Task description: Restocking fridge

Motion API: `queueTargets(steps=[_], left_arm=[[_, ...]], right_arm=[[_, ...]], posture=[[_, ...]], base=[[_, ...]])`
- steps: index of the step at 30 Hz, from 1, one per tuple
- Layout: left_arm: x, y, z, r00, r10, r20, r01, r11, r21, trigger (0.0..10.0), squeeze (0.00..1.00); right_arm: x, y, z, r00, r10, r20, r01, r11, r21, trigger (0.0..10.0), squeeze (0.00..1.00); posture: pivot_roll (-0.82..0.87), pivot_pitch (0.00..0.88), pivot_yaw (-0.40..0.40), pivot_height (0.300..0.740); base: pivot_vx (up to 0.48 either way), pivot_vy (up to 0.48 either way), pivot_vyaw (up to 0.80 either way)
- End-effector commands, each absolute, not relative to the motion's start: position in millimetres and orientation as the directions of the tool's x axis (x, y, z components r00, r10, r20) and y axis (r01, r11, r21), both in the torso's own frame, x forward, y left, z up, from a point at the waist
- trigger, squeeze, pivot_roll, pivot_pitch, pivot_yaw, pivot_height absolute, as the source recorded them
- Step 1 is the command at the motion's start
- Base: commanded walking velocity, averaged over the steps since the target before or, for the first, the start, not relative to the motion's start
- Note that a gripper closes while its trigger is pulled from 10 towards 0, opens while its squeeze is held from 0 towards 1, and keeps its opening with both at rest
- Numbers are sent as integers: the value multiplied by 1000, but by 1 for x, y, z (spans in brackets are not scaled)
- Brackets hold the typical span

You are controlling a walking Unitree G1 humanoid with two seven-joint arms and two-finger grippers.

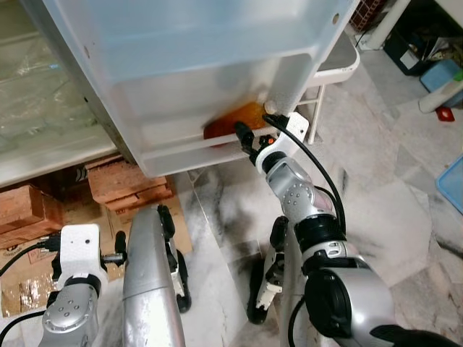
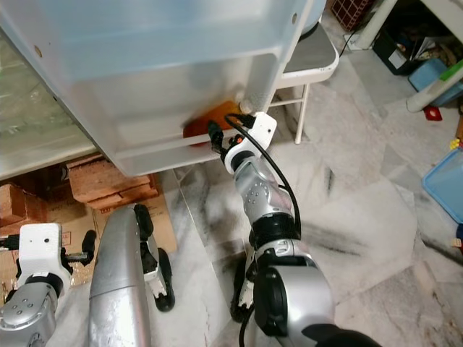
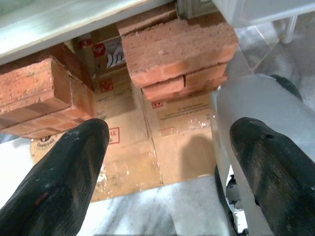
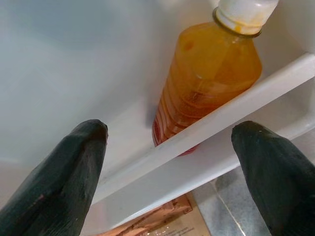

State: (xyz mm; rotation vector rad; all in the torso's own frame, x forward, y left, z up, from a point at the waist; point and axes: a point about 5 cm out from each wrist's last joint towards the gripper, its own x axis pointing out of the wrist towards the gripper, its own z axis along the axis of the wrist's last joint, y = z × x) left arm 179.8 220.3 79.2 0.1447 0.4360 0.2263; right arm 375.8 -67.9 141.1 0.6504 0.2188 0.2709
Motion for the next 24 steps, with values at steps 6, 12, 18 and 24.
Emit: queueTargets(steps=[6,12,18,24], left_arm=[[169,217,77,866,246,-435,-181,966,187,10000,0],[165,218,77,862,251,-441,-183,964,191,10000,0],[163,217,77,856,253,-450,-183,964,194,10000,0],[159,217,78,853,254,-457,-182,963,196,10000,0]], right_arm=[[381,-66,143,945,310,-106,-191,783,592,10000,0],[387,-68,152,957,280,-78,-205,839,505,10000,0],[392,-70,158,969,235,-77,-174,868,465,10000,0],[394,-69,161,977,207,-54,-159,873,462,10000,0]], posture=[[247,419,-95,526],[254,430,-98,526],[257,438,-98,526],[266,450,-97,526]], base=[[0,0,0],[0,0,0],[0,0,0],[0,0,0]])
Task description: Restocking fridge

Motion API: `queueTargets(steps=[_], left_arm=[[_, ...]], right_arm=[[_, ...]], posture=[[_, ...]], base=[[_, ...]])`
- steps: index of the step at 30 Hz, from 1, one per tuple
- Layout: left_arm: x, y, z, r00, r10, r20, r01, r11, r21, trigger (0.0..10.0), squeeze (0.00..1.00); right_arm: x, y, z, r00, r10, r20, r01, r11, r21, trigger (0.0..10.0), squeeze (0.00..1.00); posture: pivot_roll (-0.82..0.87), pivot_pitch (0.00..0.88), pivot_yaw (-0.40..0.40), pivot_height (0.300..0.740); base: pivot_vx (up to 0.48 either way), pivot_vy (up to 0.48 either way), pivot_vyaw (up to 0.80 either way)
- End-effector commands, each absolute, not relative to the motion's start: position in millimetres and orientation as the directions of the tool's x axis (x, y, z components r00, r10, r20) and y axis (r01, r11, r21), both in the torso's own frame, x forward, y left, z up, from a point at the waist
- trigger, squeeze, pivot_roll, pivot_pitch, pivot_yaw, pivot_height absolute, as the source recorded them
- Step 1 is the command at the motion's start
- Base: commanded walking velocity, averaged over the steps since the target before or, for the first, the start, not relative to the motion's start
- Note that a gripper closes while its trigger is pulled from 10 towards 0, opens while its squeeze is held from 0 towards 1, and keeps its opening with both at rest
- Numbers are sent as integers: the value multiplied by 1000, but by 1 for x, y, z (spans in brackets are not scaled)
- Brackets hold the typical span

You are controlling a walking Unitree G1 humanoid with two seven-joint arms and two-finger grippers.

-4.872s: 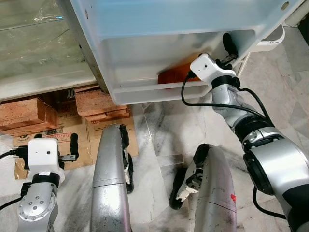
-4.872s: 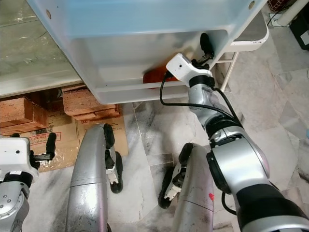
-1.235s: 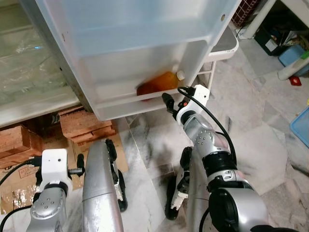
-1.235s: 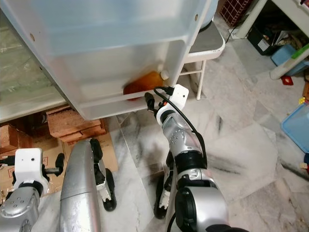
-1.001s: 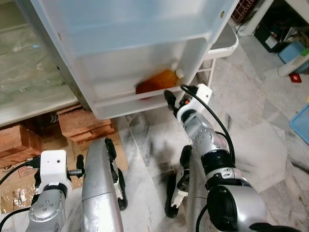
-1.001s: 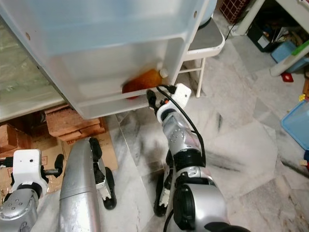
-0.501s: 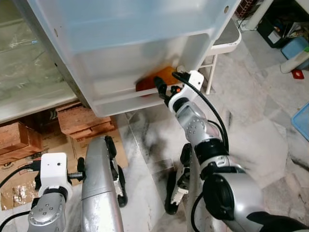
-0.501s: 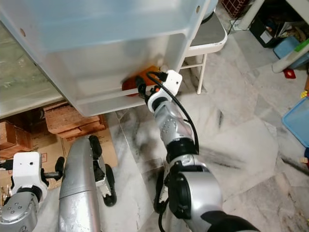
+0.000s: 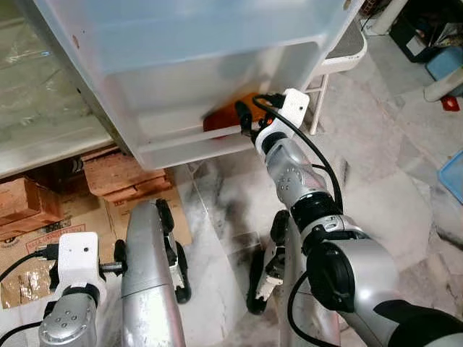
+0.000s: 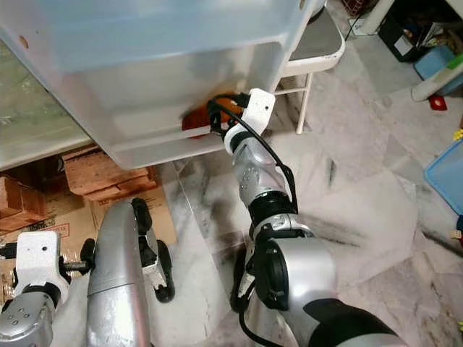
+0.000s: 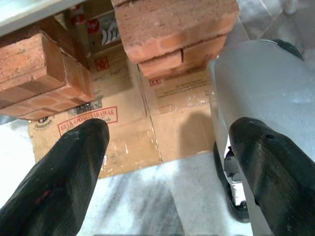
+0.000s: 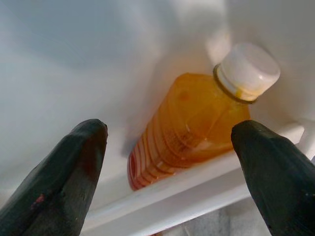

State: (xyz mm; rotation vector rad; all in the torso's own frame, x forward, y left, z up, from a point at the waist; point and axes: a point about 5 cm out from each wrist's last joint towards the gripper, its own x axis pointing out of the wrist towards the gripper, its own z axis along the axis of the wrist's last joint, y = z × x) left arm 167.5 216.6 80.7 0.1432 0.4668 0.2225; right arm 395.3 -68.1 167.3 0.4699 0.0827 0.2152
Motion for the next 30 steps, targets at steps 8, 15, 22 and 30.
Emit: queueTargets(steps=[8,15,22,30], left_arm=[[156,218,79,848,260,-462,-184,962,204,10000,0],[152,218,80,844,265,-467,-186,960,209,10000,0],[148,218,80,839,268,-473,-187,959,212,10000,0],[147,218,81,836,271,-477,-188,958,215,10000,0]], right_arm=[[397,-72,164,989,138,-46,-102,883,458,10000,0],[400,-71,173,994,107,-19,-86,877,472,10000,0],[402,-69,181,996,85,-2,-74,877,475,10000,0],[404,-67,186,998,62,5,-57,878,476,2588,0]], posture=[[278,461,-93,526],[288,474,-92,526],[294,484,-92,526],[299,489,-92,526]], base=[[0,0,0],[0,0,0],[0,0,0],[0,0,0]])
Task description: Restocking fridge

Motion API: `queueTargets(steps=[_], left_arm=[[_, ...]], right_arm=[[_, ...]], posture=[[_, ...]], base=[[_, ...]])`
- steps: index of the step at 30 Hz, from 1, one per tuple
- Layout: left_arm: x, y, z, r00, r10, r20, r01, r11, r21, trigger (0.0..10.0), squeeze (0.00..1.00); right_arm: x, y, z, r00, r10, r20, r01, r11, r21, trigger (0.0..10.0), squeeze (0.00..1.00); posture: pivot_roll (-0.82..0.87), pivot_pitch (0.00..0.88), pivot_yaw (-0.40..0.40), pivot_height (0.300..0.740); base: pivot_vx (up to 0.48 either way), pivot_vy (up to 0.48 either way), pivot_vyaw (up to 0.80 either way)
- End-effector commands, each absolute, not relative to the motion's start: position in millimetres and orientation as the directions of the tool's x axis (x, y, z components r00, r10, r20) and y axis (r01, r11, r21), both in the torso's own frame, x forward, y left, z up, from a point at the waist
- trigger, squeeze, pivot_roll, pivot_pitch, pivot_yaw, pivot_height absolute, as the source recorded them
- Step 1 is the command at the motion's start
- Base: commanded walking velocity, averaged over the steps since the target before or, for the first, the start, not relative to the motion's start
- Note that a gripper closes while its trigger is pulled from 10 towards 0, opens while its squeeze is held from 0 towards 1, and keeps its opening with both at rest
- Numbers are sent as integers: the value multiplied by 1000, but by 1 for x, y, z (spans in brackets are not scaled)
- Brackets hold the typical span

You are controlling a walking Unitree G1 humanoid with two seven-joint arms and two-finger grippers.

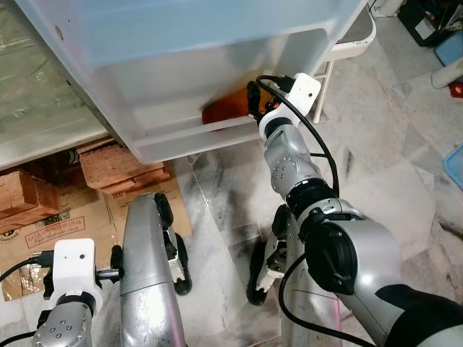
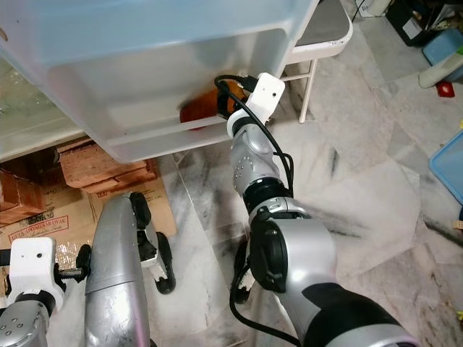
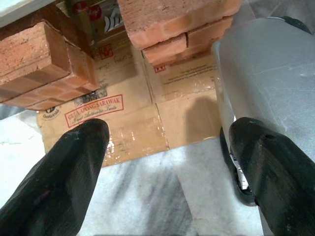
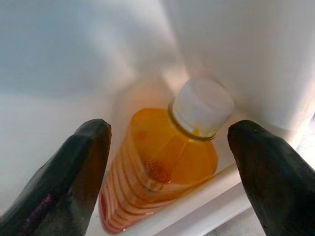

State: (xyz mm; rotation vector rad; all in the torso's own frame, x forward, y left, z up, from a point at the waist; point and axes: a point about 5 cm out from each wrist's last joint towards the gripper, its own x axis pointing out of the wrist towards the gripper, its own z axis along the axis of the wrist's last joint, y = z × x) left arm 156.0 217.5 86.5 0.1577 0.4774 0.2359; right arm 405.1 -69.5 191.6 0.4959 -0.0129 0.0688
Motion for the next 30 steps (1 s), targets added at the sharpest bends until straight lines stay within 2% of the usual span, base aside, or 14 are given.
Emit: queueTargets(steps=[1,2,3,30], left_arm=[[147,218,81,836,271,-477,-188,958,215,10000,0],[147,218,81,836,271,-477,-188,958,215,10000,0],[147,218,81,836,271,-477,-188,958,215,10000,0],[147,218,80,833,276,-479,-195,957,213,10000,0]], right_arm=[[404,-67,186,998,61,6,-56,878,476,1255,0],[404,-68,186,998,56,5,-52,880,473,314,0],[404,-68,187,999,51,5,-48,881,470,0,0],[406,-74,188,1000,9,2,-9,893,450,0,0]], posture=[[299,490,-91,526],[300,491,-92,526],[300,492,-93,526],[297,486,-97,526]], base=[[0,0,0],[0,0,0],[0,0,0],[0,0,0]])
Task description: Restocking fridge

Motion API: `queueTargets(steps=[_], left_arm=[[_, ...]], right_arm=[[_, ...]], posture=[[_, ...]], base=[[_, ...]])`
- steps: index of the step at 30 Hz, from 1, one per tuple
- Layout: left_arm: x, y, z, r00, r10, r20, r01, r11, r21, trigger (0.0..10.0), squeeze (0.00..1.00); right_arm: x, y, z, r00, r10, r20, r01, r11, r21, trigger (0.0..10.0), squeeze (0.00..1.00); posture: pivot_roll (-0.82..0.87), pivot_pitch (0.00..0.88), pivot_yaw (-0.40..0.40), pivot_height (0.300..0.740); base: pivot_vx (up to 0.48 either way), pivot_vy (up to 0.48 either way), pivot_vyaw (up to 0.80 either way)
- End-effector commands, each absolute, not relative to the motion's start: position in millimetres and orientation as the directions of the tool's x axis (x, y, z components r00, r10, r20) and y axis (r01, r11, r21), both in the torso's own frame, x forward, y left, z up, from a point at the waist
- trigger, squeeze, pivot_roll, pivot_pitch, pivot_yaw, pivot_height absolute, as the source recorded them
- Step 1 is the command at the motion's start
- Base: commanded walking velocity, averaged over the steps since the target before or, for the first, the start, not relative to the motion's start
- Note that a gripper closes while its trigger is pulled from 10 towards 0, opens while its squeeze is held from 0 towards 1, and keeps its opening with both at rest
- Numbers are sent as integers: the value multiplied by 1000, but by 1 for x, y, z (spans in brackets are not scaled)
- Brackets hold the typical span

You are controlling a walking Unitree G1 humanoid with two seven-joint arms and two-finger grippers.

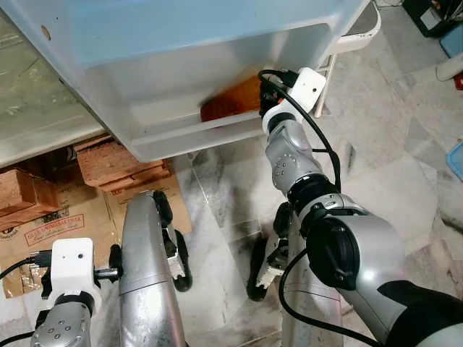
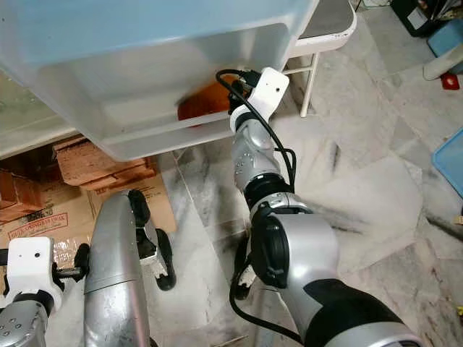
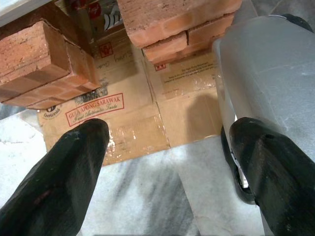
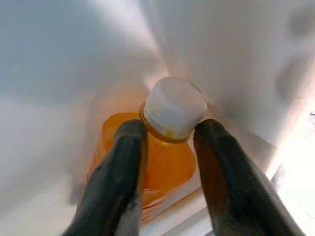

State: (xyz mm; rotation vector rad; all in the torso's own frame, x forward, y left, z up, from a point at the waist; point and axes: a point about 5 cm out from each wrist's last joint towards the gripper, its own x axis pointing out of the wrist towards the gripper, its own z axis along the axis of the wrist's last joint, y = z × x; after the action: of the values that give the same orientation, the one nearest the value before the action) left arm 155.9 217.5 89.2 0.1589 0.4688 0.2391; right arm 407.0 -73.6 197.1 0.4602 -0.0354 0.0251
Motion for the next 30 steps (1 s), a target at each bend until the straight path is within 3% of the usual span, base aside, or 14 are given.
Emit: queueTargets(steps=[1,27,29,30], left_arm=[[147,218,80,833,276,-479,-195,957,213,10000,0],[151,220,79,835,278,-475,-196,957,215,10000,0],[151,220,79,835,278,-475,-196,957,216,10000,0],[152,220,79,835,278,-475,-196,957,216,10000,0]], right_arm=[[406,-74,189,1000,9,2,-9,893,449,0,0],[408,-83,193,1000,-10,18,1,899,437,0,0],[408,-83,193,1000,-9,18,0,899,438,78,0],[408,-82,193,1000,-7,17,-1,899,437,1020,0]], posture=[[297,486,-97,526],[298,470,-96,526],[298,470,-96,526],[298,469,-96,526]], base=[[0,0,0],[0,0,0],[0,0,0],[0,0,0]])
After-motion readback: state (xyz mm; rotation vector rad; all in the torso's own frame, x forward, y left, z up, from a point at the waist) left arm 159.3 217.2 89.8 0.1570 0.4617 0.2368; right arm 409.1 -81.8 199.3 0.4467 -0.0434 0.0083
